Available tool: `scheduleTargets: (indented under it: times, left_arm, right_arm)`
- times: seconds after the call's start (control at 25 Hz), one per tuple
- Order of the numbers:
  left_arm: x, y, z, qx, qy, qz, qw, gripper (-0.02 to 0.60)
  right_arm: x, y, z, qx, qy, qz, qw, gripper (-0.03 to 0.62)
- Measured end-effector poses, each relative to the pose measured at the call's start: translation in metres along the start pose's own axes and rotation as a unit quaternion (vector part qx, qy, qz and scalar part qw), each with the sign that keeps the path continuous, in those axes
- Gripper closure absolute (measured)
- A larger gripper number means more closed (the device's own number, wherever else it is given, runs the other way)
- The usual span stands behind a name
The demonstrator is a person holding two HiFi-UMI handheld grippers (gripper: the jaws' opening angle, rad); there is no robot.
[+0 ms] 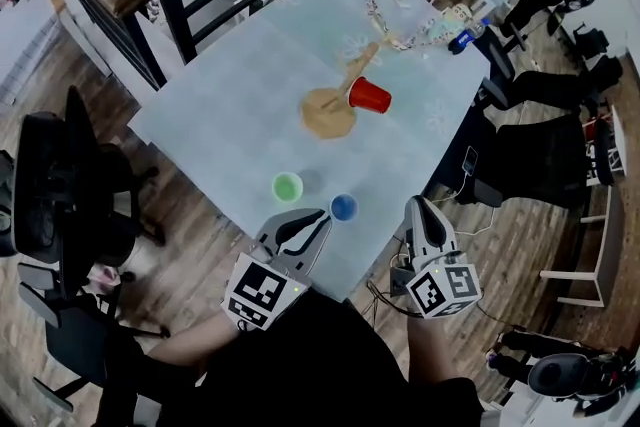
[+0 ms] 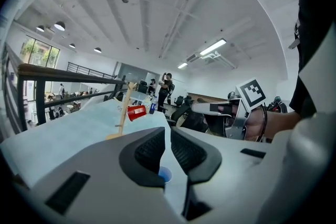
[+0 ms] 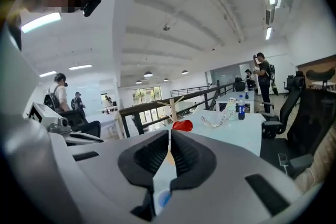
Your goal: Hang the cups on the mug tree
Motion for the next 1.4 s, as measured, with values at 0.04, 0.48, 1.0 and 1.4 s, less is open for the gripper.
scheduleTargets:
  times: [0.04,0.48,1.0,1.4]
  left_arm:
    - [-0.005,-0.003,-0.001,-0.001,-0.004,-0.003,1.0,0.535]
    - [-0.024,-0.055,0.007,-0.007,-0.107,-0.056,0.9927,0.535]
    - [-0.065,-0.07,-0.019,0.002,-0.086,-0.097,0.9916,0.545]
    - [-0.06,-0.061,-0.018,-0.012,-0.083,-0.071,0.9939,0.549]
  right_arm:
    - [0.0,-0.001,0.001,0.001,-0.013,-0.014,1.0,0.554]
    - [0.015,-0.009,0.014,-0.002,-0.137,-0.024,0.99,0.557]
    - [0.033,-0.01,0.013,-0.004,-0.22,-0.017,0.975,0.557]
    - [0.029,-0.004,0.011,0.01,-0.208,-0.02,0.978,0.557]
Point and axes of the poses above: the fingertips, and each gripper's own axes: z backward along the fingers, x to its left, y out of its underside, the point moved 8 cm from there along z, backward along the fingers, and after that the axes turned 2 degrees about -z, right-handed, at the moved point
